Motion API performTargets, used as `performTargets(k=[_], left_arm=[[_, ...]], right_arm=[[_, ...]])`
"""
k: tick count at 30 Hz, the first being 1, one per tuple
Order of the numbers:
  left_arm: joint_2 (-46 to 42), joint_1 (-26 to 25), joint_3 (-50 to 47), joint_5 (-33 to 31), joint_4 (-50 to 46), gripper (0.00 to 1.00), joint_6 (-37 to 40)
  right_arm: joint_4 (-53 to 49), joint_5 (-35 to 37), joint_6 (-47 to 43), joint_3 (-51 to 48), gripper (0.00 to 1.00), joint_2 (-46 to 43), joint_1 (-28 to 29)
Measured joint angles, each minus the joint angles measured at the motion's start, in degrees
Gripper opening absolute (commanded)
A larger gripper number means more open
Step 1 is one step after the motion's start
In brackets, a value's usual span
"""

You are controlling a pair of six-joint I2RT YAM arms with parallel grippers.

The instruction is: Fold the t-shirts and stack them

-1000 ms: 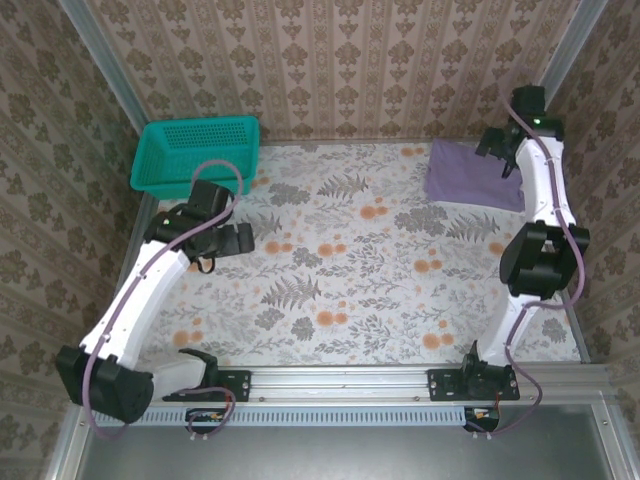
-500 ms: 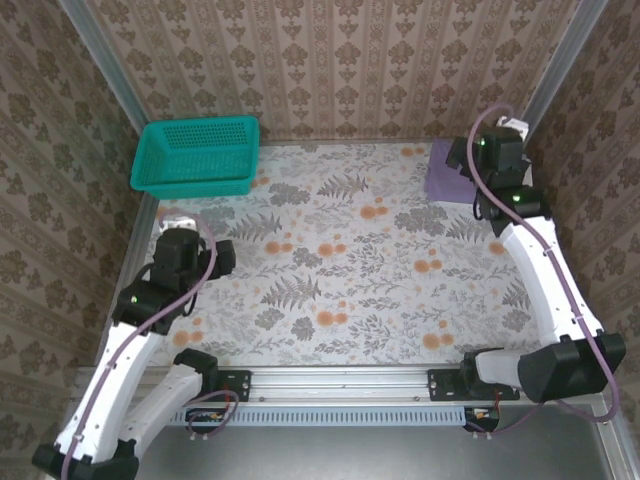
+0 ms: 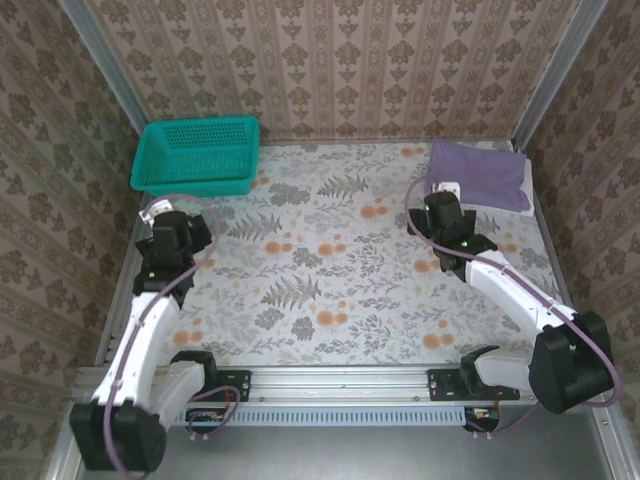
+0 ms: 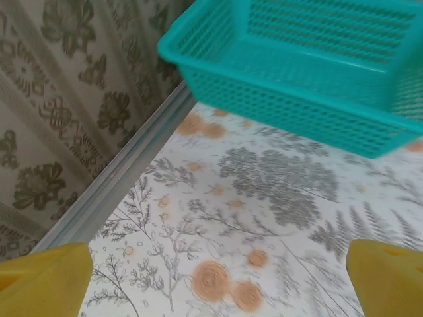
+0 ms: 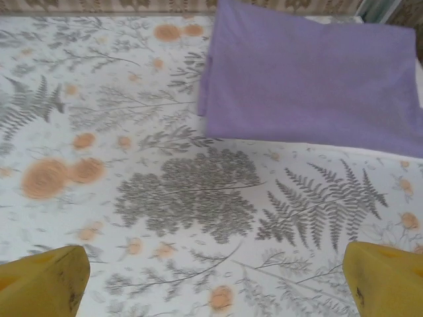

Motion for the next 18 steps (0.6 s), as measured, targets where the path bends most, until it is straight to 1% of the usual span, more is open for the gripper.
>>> performTargets(k=[2, 4, 5, 9, 12, 15, 18], left_arm=[[2.8, 3.6, -4.0, 1.1, 5.7, 1.0, 0.9], [4.5, 4.9, -7.5, 1.4, 9.0, 1.0, 1.8], [5.0, 5.1, -9.2, 1.8, 10.4, 1.0, 2.3], [1.8, 3.8, -16.0, 2.8, 16.6, 1.0, 5.4], [-0.7, 3.2, -21.7, 4.0, 23.5, 1.0, 9.4], [1.4, 3.7, -25.3, 5.5, 29.8, 1.0, 11.1], [7.4, 4.3, -25.5, 8.6, 36.0, 1.0, 12.8]], right_arm=[[7.5, 0.3, -4.0, -7.8, 1.0, -2.8, -0.2], [13.6, 0.1, -6.8, -14.8, 0.99, -5.2, -0.8], [14.7, -0.2, -7.2, -17.1, 0.99, -5.9, -1.6], [15.7, -2.0, -5.4, -18.9, 1.0, -6.2, -8.0], [18.8, -5.2, -5.3, -20.9, 0.99, -6.3, -10.7], [21.6, -8.2, -5.9, -22.1, 0.99, -5.2, -11.5], [26.2, -10.9, -6.9, -21.9, 0.99, -1.4, -12.6]])
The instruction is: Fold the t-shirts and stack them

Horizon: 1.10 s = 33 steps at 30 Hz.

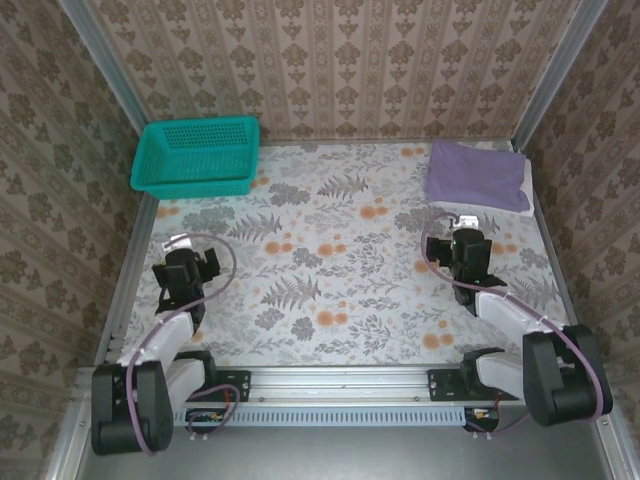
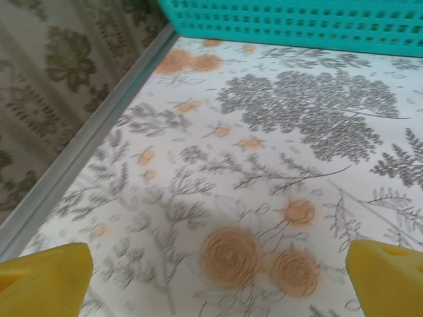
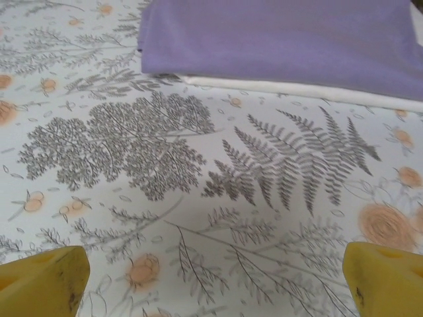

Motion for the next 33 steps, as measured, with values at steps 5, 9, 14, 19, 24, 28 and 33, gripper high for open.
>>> performTargets(k=[5, 9, 14, 19, 24, 28, 33], left_arm=[[14.3, 1.7, 5.5, 5.3, 7.9, 1.0, 2.1], [22.7, 2.4, 14.3, 12.0, 8.8, 1.0, 3.3], [23.1, 2.3, 12.3, 14.6, 15.4, 1.0, 3.5], [24.3, 0.1, 8.8, 14.6, 20.6, 1.0, 5.2], [28.1, -1.5, 8.9, 15.2, 23.5, 1.0, 7.2], [28.2, -1.4, 8.9, 15.2, 24.3, 1.0, 7.3], [28.2, -1.4, 8.9, 15.2, 24.9, 1.0, 7.4]], right_arm=[[7.6, -2.4, -1.4, 2.3, 0.99, 8.9, -1.6], [14.5, -4.4, -1.2, 4.0, 1.0, 14.8, -3.4], [24.1, -7.5, -1.4, 1.1, 0.99, 16.6, -3.8], [36.2, -9.6, -1.9, -6.5, 1.0, 18.6, -3.8], [33.8, -10.4, -2.2, -3.0, 1.0, 19.0, -4.0], [33.9, -10.9, -2.2, 0.4, 1.0, 19.2, -4.3], [32.8, -10.9, -2.2, 0.4, 1.0, 19.2, -4.3]])
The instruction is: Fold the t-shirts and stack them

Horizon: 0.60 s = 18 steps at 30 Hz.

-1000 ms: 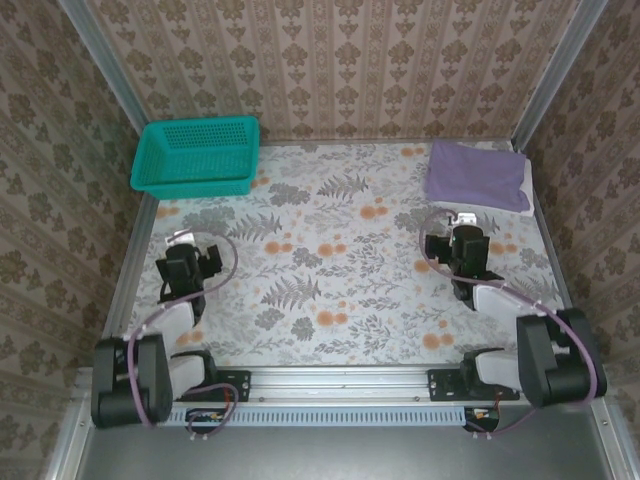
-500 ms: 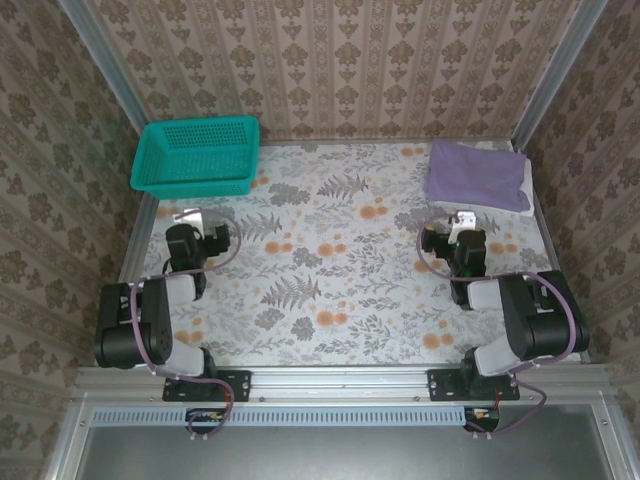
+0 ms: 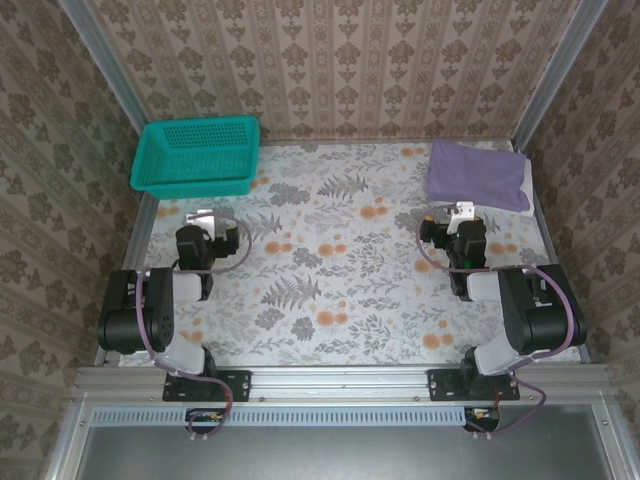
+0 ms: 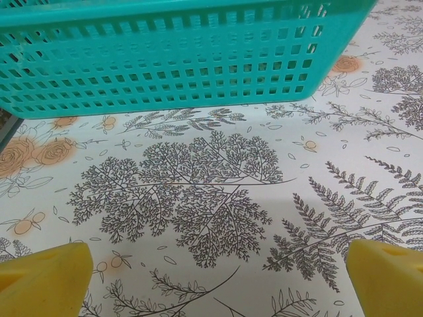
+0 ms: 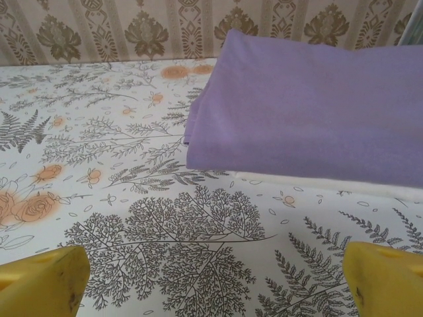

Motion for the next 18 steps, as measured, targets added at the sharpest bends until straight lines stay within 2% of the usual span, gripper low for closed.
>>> performTargets(k=[18], left_arm=[[0.0, 0.0, 0.0, 0.0, 0.8, 1.0, 0.4]], right_arm=[[-0.2, 0.0, 0.0, 0.0, 0.99, 0.0, 0.0]])
